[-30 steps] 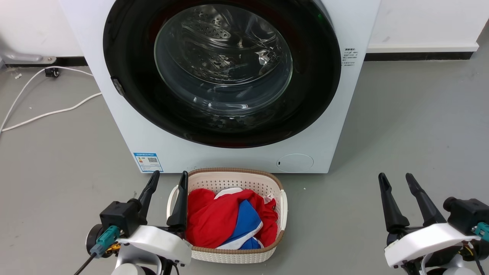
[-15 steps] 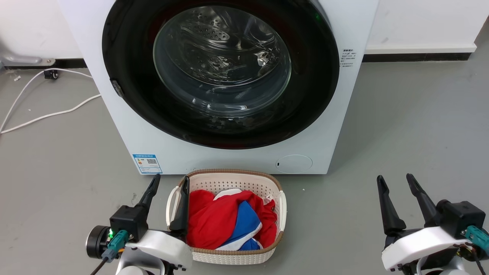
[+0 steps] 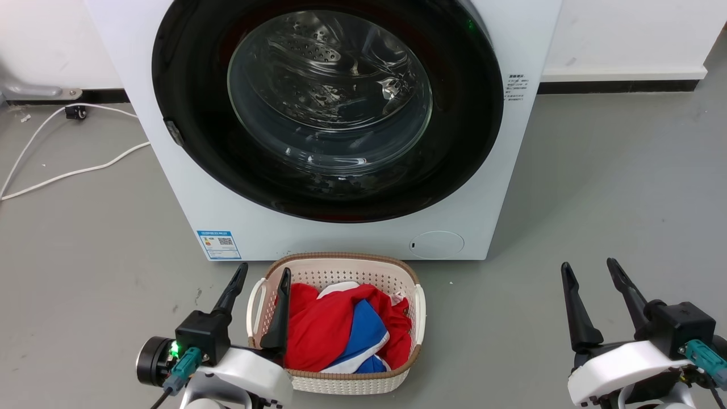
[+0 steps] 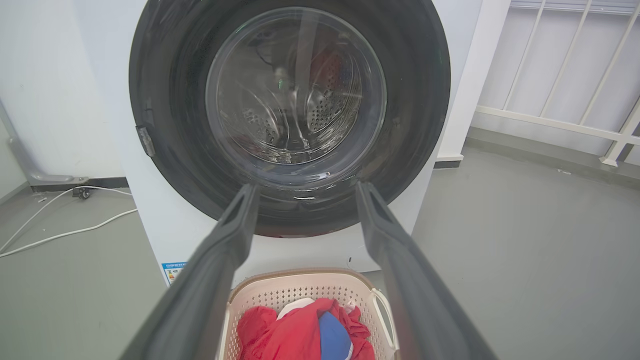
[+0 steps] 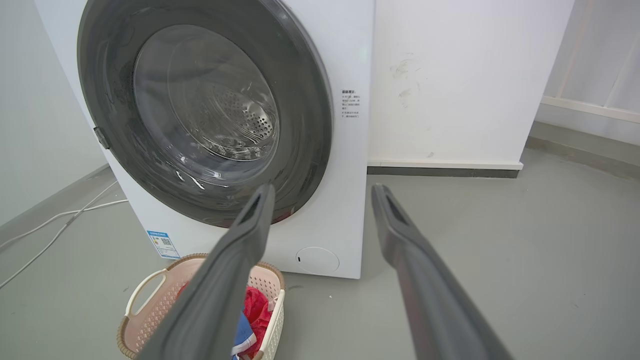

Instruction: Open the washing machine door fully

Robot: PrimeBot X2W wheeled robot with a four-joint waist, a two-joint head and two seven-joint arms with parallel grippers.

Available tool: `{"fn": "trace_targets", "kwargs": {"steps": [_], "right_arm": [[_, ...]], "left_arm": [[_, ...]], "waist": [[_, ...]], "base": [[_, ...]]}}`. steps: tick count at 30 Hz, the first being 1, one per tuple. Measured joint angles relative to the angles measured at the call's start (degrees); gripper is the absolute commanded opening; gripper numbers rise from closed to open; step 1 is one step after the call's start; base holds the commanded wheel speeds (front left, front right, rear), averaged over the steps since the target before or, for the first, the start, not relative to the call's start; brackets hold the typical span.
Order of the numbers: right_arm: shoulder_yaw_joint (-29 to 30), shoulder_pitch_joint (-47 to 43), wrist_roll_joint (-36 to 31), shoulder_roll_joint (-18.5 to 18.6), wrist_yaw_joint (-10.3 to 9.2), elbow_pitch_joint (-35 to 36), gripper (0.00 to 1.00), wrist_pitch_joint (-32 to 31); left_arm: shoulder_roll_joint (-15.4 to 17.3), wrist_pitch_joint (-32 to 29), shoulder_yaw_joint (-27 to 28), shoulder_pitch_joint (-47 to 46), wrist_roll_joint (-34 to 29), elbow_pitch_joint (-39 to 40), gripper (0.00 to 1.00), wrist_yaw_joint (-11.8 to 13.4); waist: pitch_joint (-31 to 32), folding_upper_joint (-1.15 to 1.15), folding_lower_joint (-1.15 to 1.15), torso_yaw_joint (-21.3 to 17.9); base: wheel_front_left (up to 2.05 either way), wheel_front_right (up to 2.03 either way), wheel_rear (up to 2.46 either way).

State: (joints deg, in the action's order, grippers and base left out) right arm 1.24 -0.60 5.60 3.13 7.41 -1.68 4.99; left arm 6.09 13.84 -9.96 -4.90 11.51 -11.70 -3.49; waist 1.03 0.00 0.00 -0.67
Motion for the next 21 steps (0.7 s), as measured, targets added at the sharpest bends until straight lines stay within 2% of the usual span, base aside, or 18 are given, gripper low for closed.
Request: {"fn": "trace_targets", "kwargs": {"steps": [11, 21], "right_arm": [[0.6, 0.0, -2.1, -0.1, 0.09, 0.2, 1.0, 0.6], [0.5, 0.0, -1.1, -0.1, 0.09, -0.4, 1.0, 1.0]], "left_arm": [[-0.7, 1.1, 0.6, 0.0, -3.8, -0.7, 1.0, -0.2], [-1.3, 1.2, 1.3, 0.0, -3.3, -1.7, 1.0, -0.6]], "waist": [[-0.1, 0.0, 0.0, 0.1], [-0.2, 0.0, 0.0, 0.1]], "base": [[0.0, 0.0, 0.0], [0.0, 0.0, 0.0]]}}
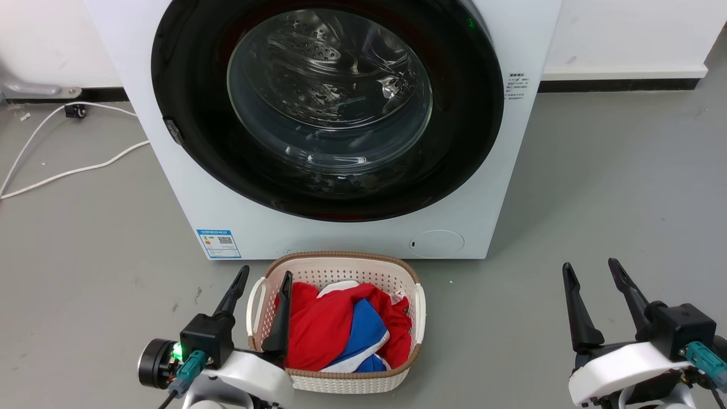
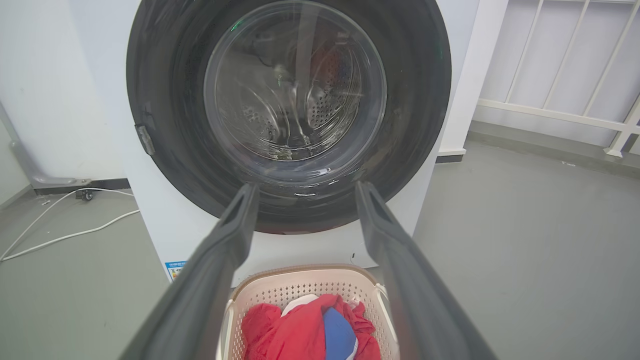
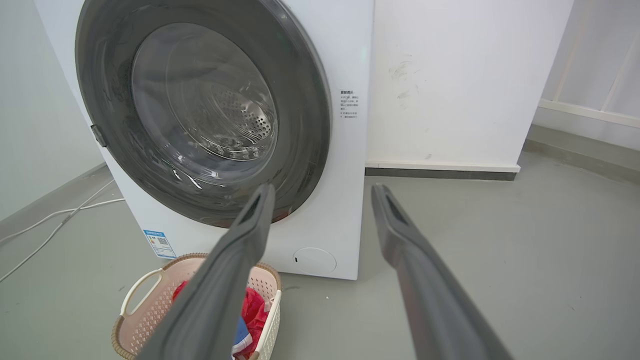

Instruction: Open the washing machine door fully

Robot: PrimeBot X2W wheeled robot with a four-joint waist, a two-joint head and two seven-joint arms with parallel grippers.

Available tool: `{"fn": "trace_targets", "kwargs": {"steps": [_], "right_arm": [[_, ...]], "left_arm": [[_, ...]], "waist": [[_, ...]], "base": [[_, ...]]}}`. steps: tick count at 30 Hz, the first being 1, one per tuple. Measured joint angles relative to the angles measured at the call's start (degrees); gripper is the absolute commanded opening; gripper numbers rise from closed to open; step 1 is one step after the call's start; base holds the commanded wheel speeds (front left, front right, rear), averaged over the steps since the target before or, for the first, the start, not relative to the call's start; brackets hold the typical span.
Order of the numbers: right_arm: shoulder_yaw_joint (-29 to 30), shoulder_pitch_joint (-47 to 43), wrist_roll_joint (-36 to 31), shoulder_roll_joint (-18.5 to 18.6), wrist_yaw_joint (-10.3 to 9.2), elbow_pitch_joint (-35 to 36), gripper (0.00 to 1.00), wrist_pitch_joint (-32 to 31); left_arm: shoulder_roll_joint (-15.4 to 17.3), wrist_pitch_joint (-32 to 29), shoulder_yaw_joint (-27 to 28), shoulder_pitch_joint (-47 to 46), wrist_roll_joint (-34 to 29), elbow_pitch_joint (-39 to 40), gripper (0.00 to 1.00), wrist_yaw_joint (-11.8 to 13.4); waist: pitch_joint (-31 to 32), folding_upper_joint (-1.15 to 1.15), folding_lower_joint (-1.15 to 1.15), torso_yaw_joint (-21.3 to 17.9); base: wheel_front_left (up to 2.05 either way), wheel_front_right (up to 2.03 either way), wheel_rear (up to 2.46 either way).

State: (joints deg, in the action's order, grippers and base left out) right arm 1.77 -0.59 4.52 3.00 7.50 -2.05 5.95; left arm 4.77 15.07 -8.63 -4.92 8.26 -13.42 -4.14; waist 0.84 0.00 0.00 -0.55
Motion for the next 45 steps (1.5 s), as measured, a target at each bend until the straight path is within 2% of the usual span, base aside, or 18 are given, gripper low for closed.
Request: {"fn": "trace_targets", "kwargs": {"steps": [7, 8, 9, 10, 17, 20, 24, 26, 33, 41, 45], "right_arm": [[0.2, 0.1, 0.1, 0.0, 0.0, -0.3, 1.0, 0.0], [0.2, 0.1, 0.1, 0.0, 0.0, -0.4, 0.91, 0.0], [0.1, 0.1, 0.2, 0.0, 0.0, -0.4, 0.37, -0.1], [0.1, 0.1, 0.3, 0.0, 0.0, -0.5, 0.0, -0.3], [0.1, 0.1, 1.3, 0.0, 0.0, -0.7, 0.0, -1.0], [0.8, 0.1, 3.8, 0.0, 0.0, -1.1, 0.0, -2.0], [2.5, 0.1, 13.8, 0.0, -0.01, -2.7, 0.0, -4.4], [3.0, 0.0, 22.1, 0.0, -0.01, -4.1, 0.0, -6.1], [4.1, 0.4, 37.3, -0.1, -0.01, -6.9, 0.0, -8.3], [3.8, 4.4, 69.6, -0.1, -0.02, -9.6, 0.0, -8.3], [4.8, 8.0, 79.9, -0.1, -0.02, -11.1, 0.0, -8.8]], "left_arm": [[-0.3, 0.0, 0.4, -0.1, 0.0, -0.5, 1.0, -0.2], [-0.3, 0.0, 0.5, -0.1, 0.0, -0.6, 1.0, -0.2], [-0.3, 0.0, 0.5, -0.1, 0.0, -0.6, 1.0, -0.2], [-0.3, 0.0, 0.6, -0.1, 0.0, -0.6, 1.0, -0.2], [-0.5, 0.0, 0.9, -0.2, 0.0, -1.0, 1.0, -0.4], [-0.6, 0.0, 1.0, -0.2, -0.1, -1.2, 1.0, -0.4], [-0.8, 0.0, 1.1, -0.3, -0.1, -1.3, 1.0, -0.4], [-0.9, 0.0, 1.1, -0.3, -0.1, -1.1, 1.0, -0.5], [-1.2, 0.0, 0.5, -0.3, -0.2, -0.2, 1.0, -0.9], [-1.4, 0.0, 0.3, -1.4, -0.1, 1.9, 1.0, -1.3], [-1.5, 0.0, 0.1, -2.4, -0.5, 2.5, 1.0, -1.3]], "waist": [[0.0, 0.0, 0.0, 0.1], [0.0, 0.0, 0.0, 0.1], [0.0, 0.0, 0.0, 0.1], [0.0, 0.0, 0.0, 0.1], [0.1, 0.0, 0.0, 0.3], [0.1, 0.0, 0.0, 0.4], [0.1, 0.0, 0.0, 0.4], [0.0, 0.0, 0.0, 0.4], [-0.7, 0.0, 0.0, 0.4], [-3.3, 0.0, 0.0, 0.4], [-5.1, 0.0, 0.0, 0.4]], "base": [[0.0, 0.0, 0.0], [0.0, 0.0, 0.0], [0.0, 0.0, 0.0], [0.0, 0.0, 0.0], [0.0, 0.0, 0.0], [0.0, 0.0, 0.0], [0.0, 0.0, 0.0], [0.0, 0.0, 0.0], [0.0, 0.0, 0.0], [0.0, 0.0, 0.0], [0.0, 0.0, 0.0]]}}
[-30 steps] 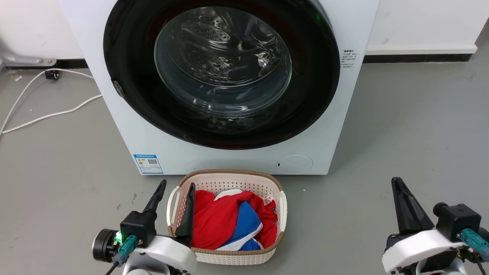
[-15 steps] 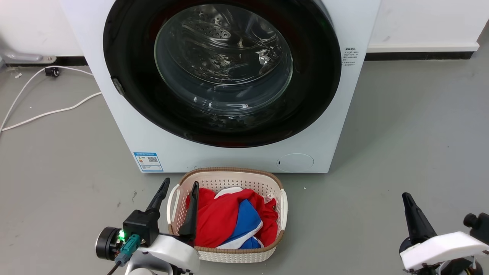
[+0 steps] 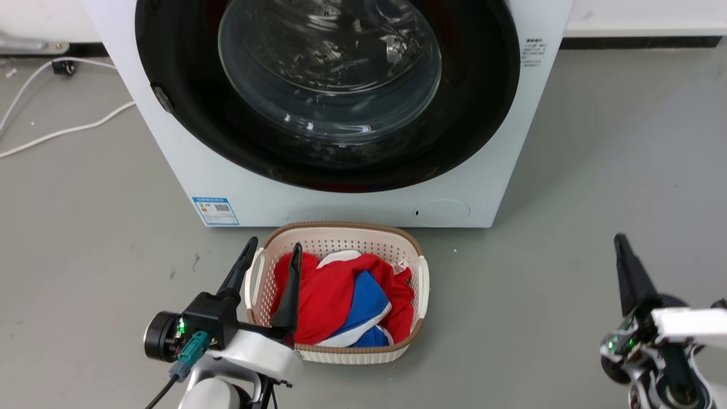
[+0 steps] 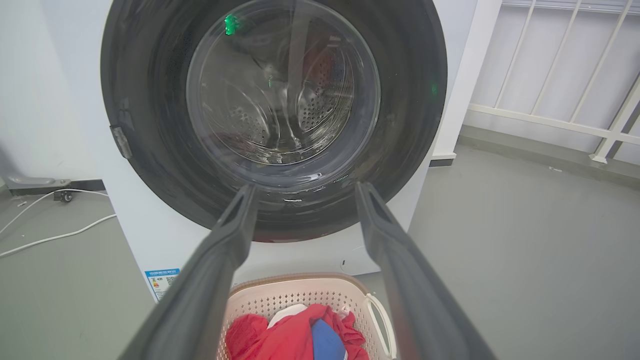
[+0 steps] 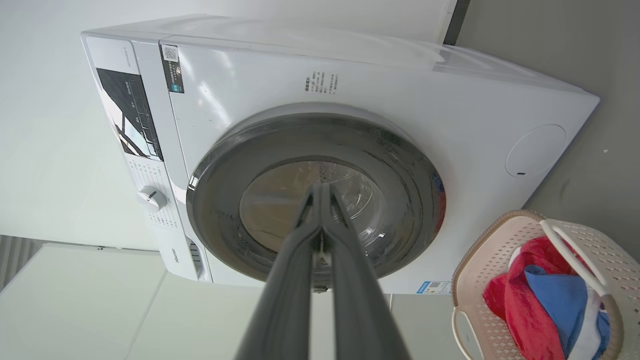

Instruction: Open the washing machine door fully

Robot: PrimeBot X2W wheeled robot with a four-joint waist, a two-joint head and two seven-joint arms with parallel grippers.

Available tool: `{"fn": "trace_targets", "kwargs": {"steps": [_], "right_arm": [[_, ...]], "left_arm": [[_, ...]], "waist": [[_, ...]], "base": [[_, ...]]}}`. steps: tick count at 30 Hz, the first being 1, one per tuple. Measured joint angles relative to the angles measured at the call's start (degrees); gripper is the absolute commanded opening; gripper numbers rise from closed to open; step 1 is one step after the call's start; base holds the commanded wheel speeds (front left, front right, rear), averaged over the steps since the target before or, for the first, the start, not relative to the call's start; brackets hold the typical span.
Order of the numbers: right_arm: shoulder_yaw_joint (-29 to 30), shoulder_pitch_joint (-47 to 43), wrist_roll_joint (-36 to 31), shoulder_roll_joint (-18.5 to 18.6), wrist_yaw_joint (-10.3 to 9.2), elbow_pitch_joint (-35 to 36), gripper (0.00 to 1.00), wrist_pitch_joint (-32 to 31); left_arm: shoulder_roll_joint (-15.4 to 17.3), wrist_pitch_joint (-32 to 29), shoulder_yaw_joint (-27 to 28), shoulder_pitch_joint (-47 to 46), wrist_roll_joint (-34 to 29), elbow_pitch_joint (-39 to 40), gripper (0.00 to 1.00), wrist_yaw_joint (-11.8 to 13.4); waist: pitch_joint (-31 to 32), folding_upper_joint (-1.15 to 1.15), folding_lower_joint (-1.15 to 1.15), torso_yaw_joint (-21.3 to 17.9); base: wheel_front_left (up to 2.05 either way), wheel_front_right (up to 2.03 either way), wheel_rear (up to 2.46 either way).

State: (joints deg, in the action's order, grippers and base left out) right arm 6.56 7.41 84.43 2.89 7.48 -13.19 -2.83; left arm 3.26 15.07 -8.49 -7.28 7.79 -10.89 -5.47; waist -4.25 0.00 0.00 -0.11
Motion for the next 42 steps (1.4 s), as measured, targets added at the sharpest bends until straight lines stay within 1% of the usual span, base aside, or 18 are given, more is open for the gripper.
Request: {"fn": "trace_targets", "kwargs": {"steps": [2, 4, 6, 11, 14, 15, 18, 23, 28, 33, 37, 42], "right_arm": [[1.0, 2.1, 3.1, 0.0, 0.01, -0.6, 0.0, -0.6], [2.3, 4.3, 4.0, 0.3, 0.01, -1.6, 0.0, -0.8], [3.7, 6.9, 7.0, 0.4, 0.0, -2.5, 0.0, -1.4], [6.1, 14.8, 12.9, 1.4, 0.01, -7.1, 0.0, -2.7], [6.7, 20.3, 16.5, 2.9, 0.01, -10.6, 0.0, -3.6], [6.3, 24.0, 18.4, 4.3, 0.01, -13.2, 0.0, -4.5], [4.6, 29.0, 20.0, 6.9, 0.01, -17.1, 0.0, -5.9], [0.1, 36.9, 21.5, 10.9, 0.0, -23.7, 0.0, -9.3], [-5.4, 45.5, 21.4, 15.1, 0.0, -28.5, 0.0, -13.2], [-11.0, 53.7, 20.3, 18.1, 0.0, -33.5, 0.0, -16.8], [-15.4, 60.3, 19.2, 19.0, 0.0, -37.1, 0.0, -19.7], [-19.5, 66.4, 17.8, 18.7, 0.0, -41.3, 0.0, -21.5]], "left_arm": [[0.0, 0.0, -0.1, -0.5, 0.0, 0.2, 1.0, 0.0], [-0.1, 0.0, -0.1, -0.9, -0.1, 0.4, 1.0, 0.0], [-0.1, 0.0, -0.1, -1.4, -0.1, 0.6, 1.0, 0.0], [-0.2, 0.0, 0.0, -3.2, -0.5, 1.2, 1.0, 0.0], [-0.2, 0.0, -0.1, -4.5, -0.6, 1.6, 1.0, 0.0], [-0.2, 0.0, -0.3, -5.6, -0.6, 2.0, 1.0, -0.1], [-0.2, 0.0, -0.4, -7.2, -0.7, 2.4, 1.0, -0.1], [-0.3, 0.0, -0.6, -9.3, -0.8, 3.0, 1.0, -0.2], [-0.3, 0.0, -0.6, -10.9, -0.9, 3.7, 1.0, -0.2], [-0.3, 0.0, -0.8, -12.5, -1.2, 4.2, 1.0, -0.2], [-0.3, 0.0, -1.0, -13.7, -1.2, 4.4, 1.0, -0.2], [-0.3, 0.0, -1.4, -14.2, -1.3, 4.6, 1.0, -0.4]], "waist": [[-0.9, 0.0, 0.0, 0.0], [-1.6, 0.0, 0.0, 0.1], [-2.4, 0.0, 0.0, 0.2], [-4.8, 0.0, 0.0, 0.1], [-6.5, 0.0, 0.0, 0.2], [-7.7, 0.0, 0.0, 0.3], [-9.8, 0.0, 0.01, 0.6], [-13.2, 0.0, 0.01, 1.2], [-16.4, 0.0, 0.01, 1.5], [-19.5, 0.0, 0.01, 1.7], [-21.5, 0.0, 0.01, 1.9], [-22.7, 0.0, 0.01, 2.3]], "base": [[0.0, 0.0, 0.0], [0.0, 0.0, 0.0], [0.0, 0.0, 0.0], [0.0, 0.0, 0.0], [0.0, 0.0, 0.0], [0.0, 0.0, 0.0], [0.0, 0.0, 0.0], [0.0, 0.0, 0.0], [0.0, 0.0, 0.0], [0.0, 0.0, 0.0], [0.0, 0.0, 0.0], [0.0, 0.0, 0.0]]}}
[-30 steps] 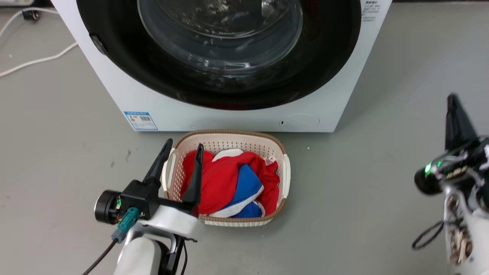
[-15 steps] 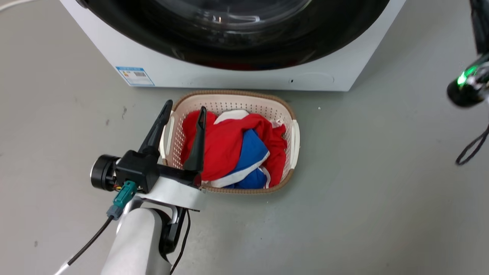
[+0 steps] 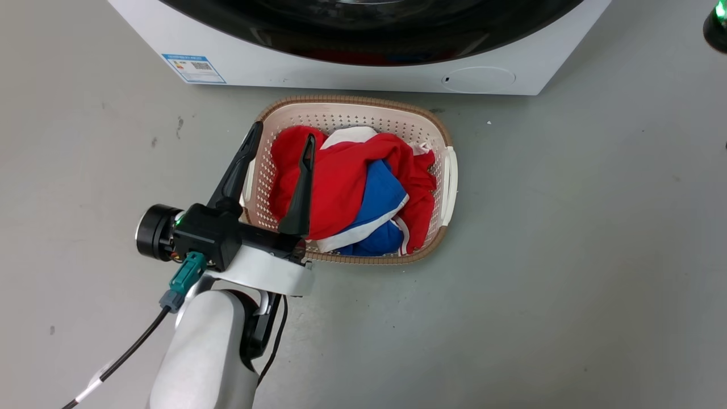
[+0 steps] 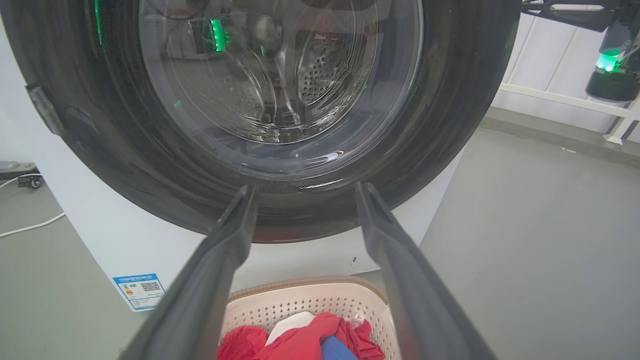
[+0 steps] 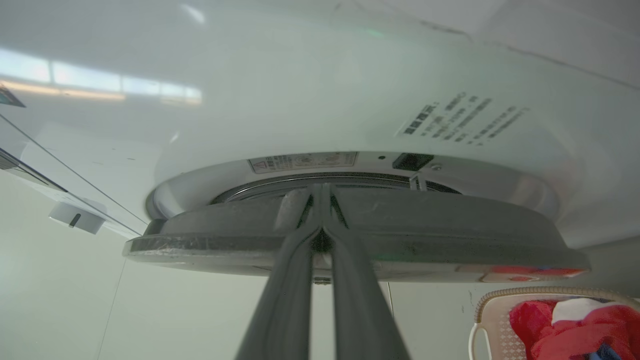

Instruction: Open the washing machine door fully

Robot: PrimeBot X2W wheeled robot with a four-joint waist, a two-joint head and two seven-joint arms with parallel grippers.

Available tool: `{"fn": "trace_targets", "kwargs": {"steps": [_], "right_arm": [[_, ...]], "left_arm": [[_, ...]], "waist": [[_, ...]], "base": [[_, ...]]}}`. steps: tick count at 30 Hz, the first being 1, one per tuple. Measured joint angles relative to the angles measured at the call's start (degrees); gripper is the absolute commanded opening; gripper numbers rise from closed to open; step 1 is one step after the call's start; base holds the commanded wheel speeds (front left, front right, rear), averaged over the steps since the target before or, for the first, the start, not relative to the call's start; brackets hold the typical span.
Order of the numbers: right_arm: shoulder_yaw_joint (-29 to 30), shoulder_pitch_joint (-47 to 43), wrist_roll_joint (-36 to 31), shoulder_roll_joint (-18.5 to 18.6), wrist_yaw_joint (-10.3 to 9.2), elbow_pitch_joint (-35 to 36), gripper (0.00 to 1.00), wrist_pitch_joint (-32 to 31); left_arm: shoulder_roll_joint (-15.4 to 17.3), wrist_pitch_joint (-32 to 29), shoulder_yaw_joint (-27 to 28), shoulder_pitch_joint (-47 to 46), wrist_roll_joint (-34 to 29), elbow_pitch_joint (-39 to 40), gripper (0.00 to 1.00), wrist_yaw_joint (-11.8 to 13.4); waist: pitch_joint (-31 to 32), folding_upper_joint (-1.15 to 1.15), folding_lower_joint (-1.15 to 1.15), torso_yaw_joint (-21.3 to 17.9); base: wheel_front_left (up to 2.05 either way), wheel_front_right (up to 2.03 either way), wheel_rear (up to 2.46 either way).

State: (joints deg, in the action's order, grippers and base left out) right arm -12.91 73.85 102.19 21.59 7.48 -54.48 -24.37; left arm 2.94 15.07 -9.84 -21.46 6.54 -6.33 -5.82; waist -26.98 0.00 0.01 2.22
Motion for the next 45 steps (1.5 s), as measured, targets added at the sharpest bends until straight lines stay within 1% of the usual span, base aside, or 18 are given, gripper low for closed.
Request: {"fn": "trace_targets", "kwargs": {"steps": [12, 17, 24, 34, 41, 45], "right_arm": [[-5.7, 11.1, -2.9, -1.9, 0.0, -9.7, 0.0, -1.9], [-6.8, 13.2, -3.5, -2.4, 0.0, -11.6, 0.0, -3.9], [-7.5, 13.6, -3.5, -2.4, 0.0, -11.8, 0.0, -6.8], [-7.7, 8.8, -2.7, -2.1, 0.01, -9.8, 0.0, -10.7], [-8.3, 2.9, -1.9, -2.4, 0.0, -7.0, 0.0, -13.5], [-8.7, -1.6, -1.5, -2.9, 0.0, -4.8, 0.0, -14.7]], "left_arm": [[0.0, 0.0, -1.6, -1.6, 0.3, 0.3, 1.0, 0.0], [0.0, 0.0, -1.8, -1.9, 0.3, 0.3, 1.0, 0.3], [0.0, 0.0, -2.0, -2.2, 0.3, 0.1, 1.0, 0.3], [0.0, 0.0, -2.5, -2.3, 0.6, -0.7, 1.0, 0.3], [0.0, 0.0, -2.8, -0.9, 0.7, -1.8, 1.0, 0.3], [0.2, 0.0, -2.5, 0.4, 0.6, -2.5, 1.0, -0.2]], "waist": [[-2.4, 0.0, 0.0, 1.3], [-3.0, 0.0, -0.01, 1.3], [-3.2, 0.0, -0.01, 1.1], [-0.8, 0.0, -0.01, 0.9], [2.1, 0.0, -0.01, 0.7], [4.1, 0.0, -0.01, 0.6]], "base": [[0.0, 0.0, 0.0], [0.0, 0.0, 0.0], [0.0, 0.0, 0.0], [0.0, 0.0, 0.0], [0.0, 0.0, 0.0], [0.0, 0.0, 0.0]]}}
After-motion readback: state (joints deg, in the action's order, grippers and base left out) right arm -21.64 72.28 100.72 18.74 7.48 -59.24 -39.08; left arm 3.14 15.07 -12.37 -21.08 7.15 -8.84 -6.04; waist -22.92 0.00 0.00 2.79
